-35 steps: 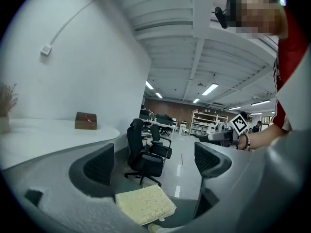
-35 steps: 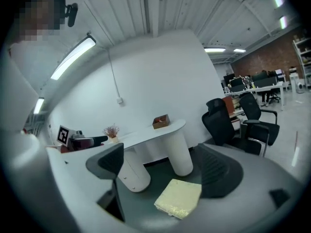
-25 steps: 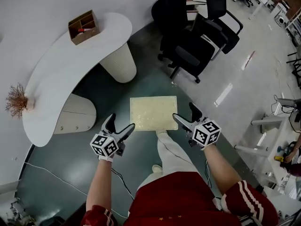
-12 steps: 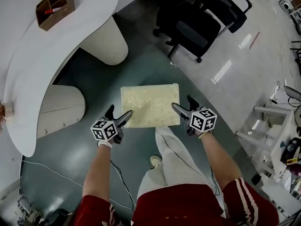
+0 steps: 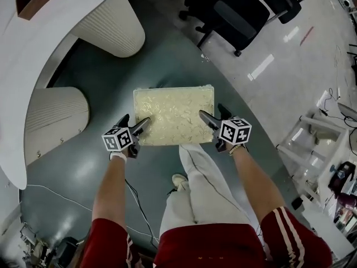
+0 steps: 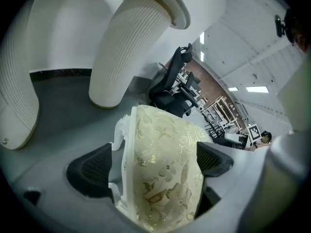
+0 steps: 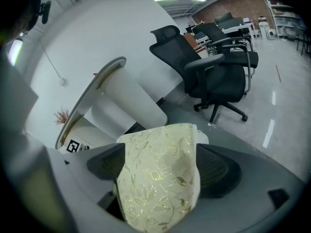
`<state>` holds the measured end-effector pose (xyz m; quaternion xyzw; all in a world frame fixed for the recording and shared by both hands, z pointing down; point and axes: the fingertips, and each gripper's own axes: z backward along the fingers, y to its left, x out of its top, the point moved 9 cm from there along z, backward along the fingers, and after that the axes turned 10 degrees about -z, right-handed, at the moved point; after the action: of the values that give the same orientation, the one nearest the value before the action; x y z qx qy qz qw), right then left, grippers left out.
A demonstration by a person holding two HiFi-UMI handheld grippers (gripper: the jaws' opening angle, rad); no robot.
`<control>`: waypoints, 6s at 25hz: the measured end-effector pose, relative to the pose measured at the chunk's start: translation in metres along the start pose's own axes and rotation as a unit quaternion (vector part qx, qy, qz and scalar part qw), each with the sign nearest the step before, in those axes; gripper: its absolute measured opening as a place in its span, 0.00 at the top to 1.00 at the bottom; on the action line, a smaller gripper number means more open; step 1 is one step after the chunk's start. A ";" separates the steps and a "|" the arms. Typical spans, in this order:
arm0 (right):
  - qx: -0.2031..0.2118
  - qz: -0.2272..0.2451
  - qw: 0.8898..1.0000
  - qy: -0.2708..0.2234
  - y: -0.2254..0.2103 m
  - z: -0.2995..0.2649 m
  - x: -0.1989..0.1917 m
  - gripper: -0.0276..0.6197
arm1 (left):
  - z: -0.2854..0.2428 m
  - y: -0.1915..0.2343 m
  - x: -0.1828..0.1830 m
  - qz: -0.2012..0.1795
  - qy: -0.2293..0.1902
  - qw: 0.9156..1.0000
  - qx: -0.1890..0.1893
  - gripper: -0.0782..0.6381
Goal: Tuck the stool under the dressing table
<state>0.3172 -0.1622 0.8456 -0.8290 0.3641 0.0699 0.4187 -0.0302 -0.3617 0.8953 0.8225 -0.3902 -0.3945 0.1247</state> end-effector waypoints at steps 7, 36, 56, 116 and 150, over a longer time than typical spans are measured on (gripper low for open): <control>-0.005 -0.019 1.000 -0.003 -0.021 -0.032 -0.015 0.27 | -0.029 0.012 -0.007 0.033 -0.021 0.999 -0.003 0.13; 0.051 -0.035 0.995 0.075 0.007 -0.032 -0.027 0.30 | 0.033 -0.026 -0.059 0.100 -0.040 0.994 0.019 0.16; 0.140 0.091 0.966 0.196 0.185 -0.044 -0.057 0.30 | 0.236 -0.047 -0.123 0.209 -0.146 0.956 0.144 0.16; 0.241 0.489 0.813 0.204 0.253 -0.322 -0.020 0.27 | 0.164 0.202 -0.060 -0.079 -0.189 0.957 0.204 0.17; 0.131 0.445 0.882 0.078 0.293 -0.387 -0.008 0.45 | 0.152 0.265 0.000 -0.051 -0.169 0.943 0.282 0.24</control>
<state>0.0448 -0.5588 0.9080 -0.5202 0.7320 0.1360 0.4185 -0.2879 -0.5218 0.9314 0.7639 -0.4584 -0.4076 -0.2005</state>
